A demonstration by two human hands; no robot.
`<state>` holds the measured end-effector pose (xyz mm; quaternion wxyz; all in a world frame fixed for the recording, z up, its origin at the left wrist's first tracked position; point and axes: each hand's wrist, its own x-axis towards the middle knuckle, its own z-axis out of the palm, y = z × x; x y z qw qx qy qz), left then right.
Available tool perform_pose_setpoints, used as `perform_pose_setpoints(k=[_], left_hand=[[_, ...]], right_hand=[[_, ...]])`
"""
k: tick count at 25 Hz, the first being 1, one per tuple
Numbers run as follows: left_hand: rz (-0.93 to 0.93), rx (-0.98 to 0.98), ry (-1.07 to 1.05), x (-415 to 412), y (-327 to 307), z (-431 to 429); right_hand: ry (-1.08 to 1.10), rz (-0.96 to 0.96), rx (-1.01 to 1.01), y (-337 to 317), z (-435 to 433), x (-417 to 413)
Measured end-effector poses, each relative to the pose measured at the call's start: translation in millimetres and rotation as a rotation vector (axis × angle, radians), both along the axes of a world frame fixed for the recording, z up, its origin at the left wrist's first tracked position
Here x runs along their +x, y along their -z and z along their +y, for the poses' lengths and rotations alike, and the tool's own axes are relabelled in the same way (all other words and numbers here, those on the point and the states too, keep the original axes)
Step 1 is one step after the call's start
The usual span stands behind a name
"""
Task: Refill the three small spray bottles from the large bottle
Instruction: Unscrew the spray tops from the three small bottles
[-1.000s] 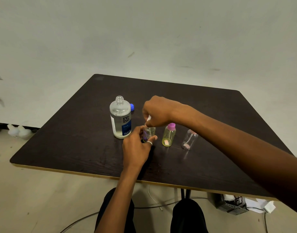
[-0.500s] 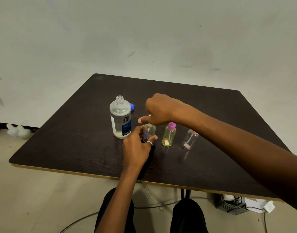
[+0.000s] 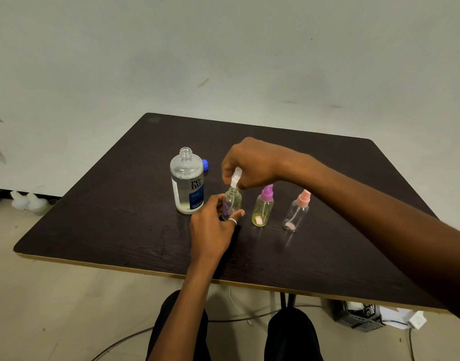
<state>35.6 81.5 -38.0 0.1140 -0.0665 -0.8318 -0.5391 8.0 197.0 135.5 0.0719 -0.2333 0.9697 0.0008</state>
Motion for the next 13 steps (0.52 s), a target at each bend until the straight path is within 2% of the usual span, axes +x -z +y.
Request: perform_pose_setpoints(k=[10,13], left_hand=[[-0.011,0.019,0.012,0,0,0],[-0.009,0.042,0.017,1,1,0]], right_hand=[[0.162,0.0,-0.145,-65,20,1],[0.222,-0.077,-0.215,-67,27,-6]])
